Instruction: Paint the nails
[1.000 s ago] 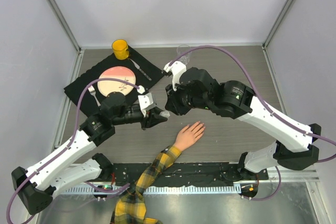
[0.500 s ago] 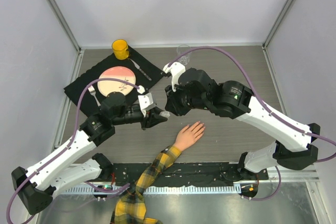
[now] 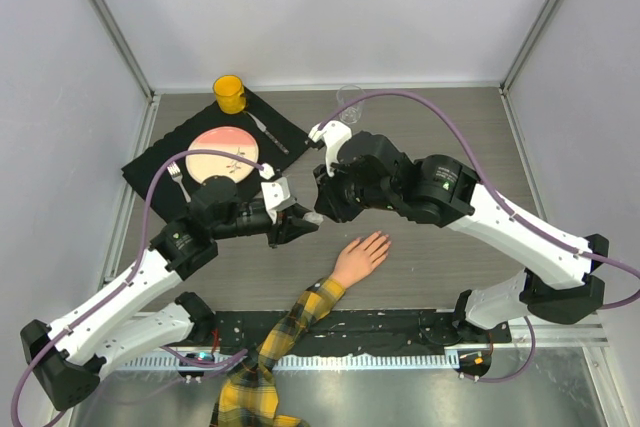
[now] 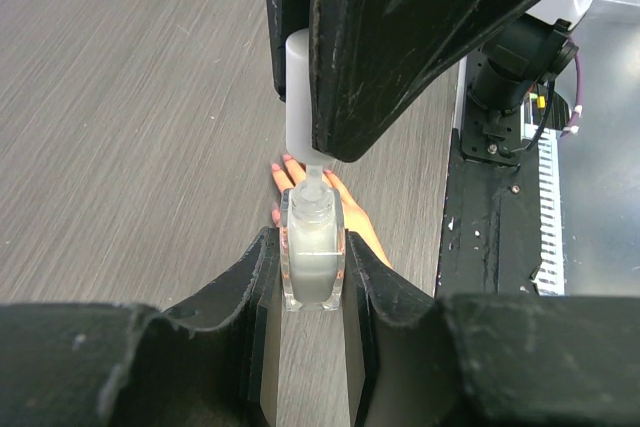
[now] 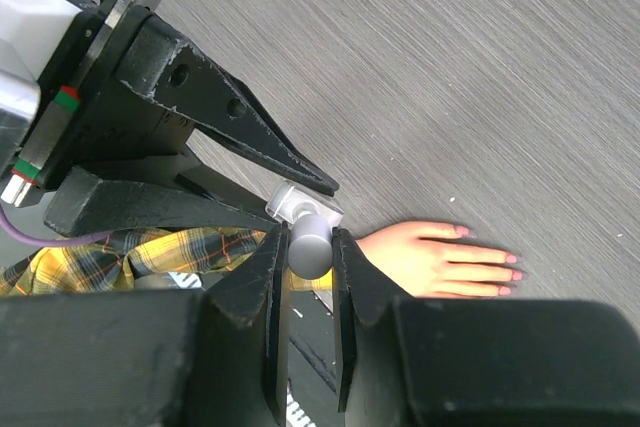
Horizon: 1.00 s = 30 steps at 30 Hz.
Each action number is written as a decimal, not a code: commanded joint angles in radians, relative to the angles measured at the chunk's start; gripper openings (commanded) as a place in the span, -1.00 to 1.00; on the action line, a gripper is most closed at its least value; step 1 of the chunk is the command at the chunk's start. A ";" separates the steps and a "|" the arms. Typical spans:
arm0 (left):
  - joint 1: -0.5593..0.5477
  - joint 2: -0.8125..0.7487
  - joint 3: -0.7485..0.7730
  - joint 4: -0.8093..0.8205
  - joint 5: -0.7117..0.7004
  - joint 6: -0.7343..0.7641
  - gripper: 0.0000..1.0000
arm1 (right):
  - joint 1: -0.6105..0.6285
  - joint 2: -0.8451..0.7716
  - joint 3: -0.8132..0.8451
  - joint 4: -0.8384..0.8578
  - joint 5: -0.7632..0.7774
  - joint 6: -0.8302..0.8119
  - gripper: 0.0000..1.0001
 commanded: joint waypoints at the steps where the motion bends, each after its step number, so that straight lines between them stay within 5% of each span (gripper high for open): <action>1: 0.002 -0.018 0.026 0.039 0.008 -0.009 -1.00 | 0.007 0.008 -0.007 0.049 -0.021 0.010 -0.98; 18: 0.003 -0.048 0.006 0.082 0.000 -0.027 -1.00 | 0.031 -0.015 -0.204 0.196 -0.049 0.117 -0.94; 23: 0.002 -0.048 0.005 0.085 -0.001 -0.024 -1.00 | 0.031 0.017 -0.147 0.124 0.007 0.102 -0.95; 30: 0.002 -0.071 -0.009 0.089 0.000 -0.009 -1.00 | -0.001 0.017 -0.158 0.084 -0.104 0.021 -0.98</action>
